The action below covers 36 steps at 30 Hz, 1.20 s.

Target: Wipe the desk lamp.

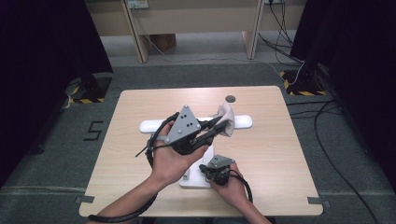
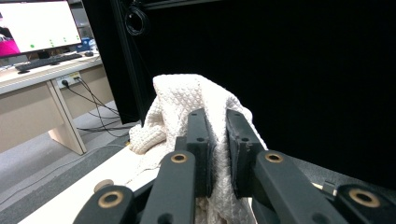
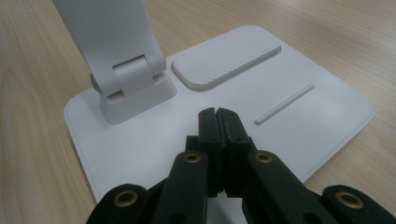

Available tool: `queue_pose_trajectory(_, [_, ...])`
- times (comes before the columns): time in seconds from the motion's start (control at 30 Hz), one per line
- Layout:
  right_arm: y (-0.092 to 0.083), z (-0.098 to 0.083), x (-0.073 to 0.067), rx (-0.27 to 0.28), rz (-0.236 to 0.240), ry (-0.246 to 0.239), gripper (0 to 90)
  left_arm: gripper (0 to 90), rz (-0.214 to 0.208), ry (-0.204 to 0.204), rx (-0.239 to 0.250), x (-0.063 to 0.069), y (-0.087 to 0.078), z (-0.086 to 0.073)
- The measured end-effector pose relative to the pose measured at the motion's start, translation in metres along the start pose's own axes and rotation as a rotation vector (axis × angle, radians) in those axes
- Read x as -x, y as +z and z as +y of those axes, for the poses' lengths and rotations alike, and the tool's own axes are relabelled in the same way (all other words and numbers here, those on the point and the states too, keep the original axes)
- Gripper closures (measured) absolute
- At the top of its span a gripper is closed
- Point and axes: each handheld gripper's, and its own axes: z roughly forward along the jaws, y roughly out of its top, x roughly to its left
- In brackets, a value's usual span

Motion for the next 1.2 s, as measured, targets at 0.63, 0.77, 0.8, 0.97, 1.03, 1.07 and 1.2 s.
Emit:
queue_pose_trajectory(0.63, [0.0, 0.0, 0.0, -0.001, 0.003, 0.005, 89.2, 81.6, -0.012, 0.007, -0.011, 0.004, 0.009, 0.003])
queue_pose_trajectory(0.77, [0.0, 0.0, 0.0, -0.001, 0.005, 0.007, 89.1, 81.6, -0.015, 0.009, -0.013, 0.005, 0.012, 0.004])
queue_pose_trajectory(0.8, [0.0, 0.0, 0.0, -0.001, 0.005, 0.007, 89.1, 81.6, -0.016, 0.01, -0.013, 0.005, 0.013, 0.004])
queue_pose_trajectory(0.97, [0.0, 0.0, 0.0, -0.001, 0.005, 0.007, 89.0, 81.6, -0.02, 0.011, -0.018, 0.006, 0.016, 0.005])
queue_pose_trajectory(1.03, [0.0, 0.0, 0.0, -0.001, 0.004, 0.006, 89.1, 81.6, -0.023, 0.008, -0.016, 0.006, 0.017, 0.006])
queue_pose_trajectory(1.07, [0.0, 0.0, 0.0, -0.001, 0.004, 0.006, 89.0, 81.6, -0.023, 0.007, -0.016, 0.007, 0.018, 0.006])
queue_pose_trajectory(1.2, [0.0, 0.0, 0.0, -0.001, 0.003, 0.006, 89.0, 81.6, -0.028, 0.012, -0.022, 0.007, 0.02, 0.007])
